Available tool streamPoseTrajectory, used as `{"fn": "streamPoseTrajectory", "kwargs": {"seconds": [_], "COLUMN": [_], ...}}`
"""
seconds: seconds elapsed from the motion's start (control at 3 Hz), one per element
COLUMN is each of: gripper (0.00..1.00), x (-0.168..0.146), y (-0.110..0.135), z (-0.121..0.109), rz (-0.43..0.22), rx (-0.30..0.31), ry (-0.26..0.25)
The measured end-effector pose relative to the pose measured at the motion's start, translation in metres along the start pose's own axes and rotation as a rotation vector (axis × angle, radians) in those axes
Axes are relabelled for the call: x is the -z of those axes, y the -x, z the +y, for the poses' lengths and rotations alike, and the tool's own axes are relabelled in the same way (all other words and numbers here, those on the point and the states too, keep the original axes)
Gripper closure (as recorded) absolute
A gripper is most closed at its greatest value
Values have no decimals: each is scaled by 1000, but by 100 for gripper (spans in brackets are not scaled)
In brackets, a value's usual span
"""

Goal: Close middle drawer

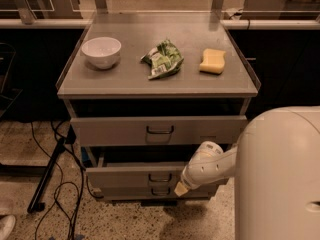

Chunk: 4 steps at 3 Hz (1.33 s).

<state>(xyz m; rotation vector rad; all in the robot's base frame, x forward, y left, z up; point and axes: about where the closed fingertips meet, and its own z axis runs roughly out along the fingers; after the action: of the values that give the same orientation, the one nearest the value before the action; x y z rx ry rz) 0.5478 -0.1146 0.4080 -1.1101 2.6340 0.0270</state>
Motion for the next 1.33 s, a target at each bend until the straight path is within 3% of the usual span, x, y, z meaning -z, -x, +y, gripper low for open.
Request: {"fn": "streamPoseTrajectory", "kwargs": {"seconds": [0.67, 1.0, 1.33], "gripper": [0, 18, 41], "x": [0, 0, 0], "y": [0, 0, 0], "z": [0, 0, 0], "rz": [0, 0, 0], "rx": [0, 0, 0], "ry": [0, 0, 0]}}
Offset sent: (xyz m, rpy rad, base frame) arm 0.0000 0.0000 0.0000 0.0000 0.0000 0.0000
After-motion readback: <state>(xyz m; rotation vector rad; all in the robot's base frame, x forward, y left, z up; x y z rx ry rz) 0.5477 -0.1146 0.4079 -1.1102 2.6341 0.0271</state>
